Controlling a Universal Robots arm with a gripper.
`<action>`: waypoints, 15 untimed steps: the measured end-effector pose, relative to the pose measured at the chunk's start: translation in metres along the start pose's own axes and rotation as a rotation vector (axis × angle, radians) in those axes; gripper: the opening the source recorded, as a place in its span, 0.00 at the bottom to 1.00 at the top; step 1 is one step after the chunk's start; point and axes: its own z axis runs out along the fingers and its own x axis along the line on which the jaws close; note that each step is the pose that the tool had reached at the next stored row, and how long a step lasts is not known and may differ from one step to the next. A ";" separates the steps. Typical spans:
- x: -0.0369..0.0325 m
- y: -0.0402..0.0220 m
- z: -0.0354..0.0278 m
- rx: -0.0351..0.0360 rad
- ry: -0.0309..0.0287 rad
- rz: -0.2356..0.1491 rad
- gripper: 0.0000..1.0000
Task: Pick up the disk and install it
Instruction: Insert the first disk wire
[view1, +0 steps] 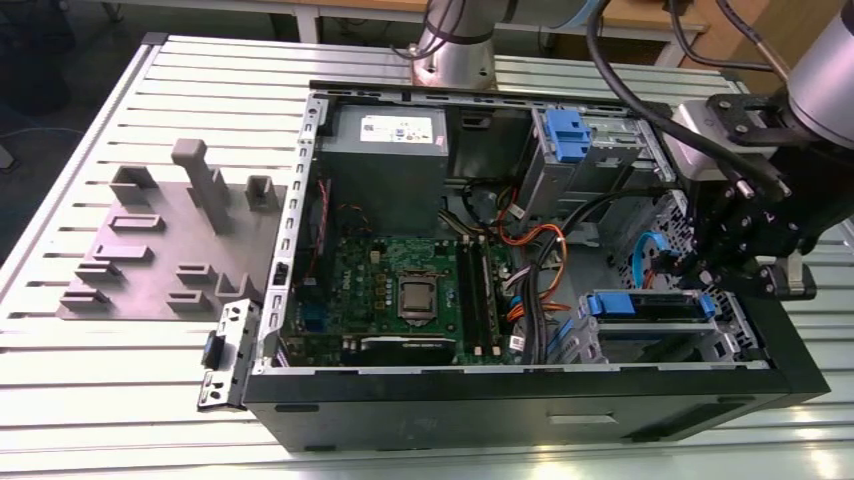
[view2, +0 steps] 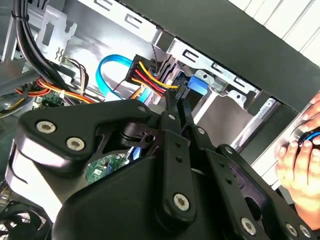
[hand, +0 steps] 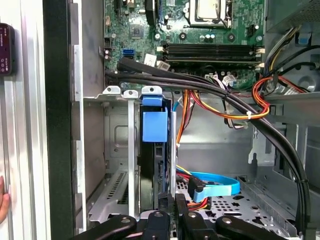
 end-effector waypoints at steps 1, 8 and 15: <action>0.0001 0.0014 0.0002 0.0033 -0.0002 -0.001 0.16; 0.0015 0.0131 0.0004 0.0219 -0.0006 -0.003 0.16; 0.0026 0.0203 0.0006 0.0560 -0.0017 -0.010 0.16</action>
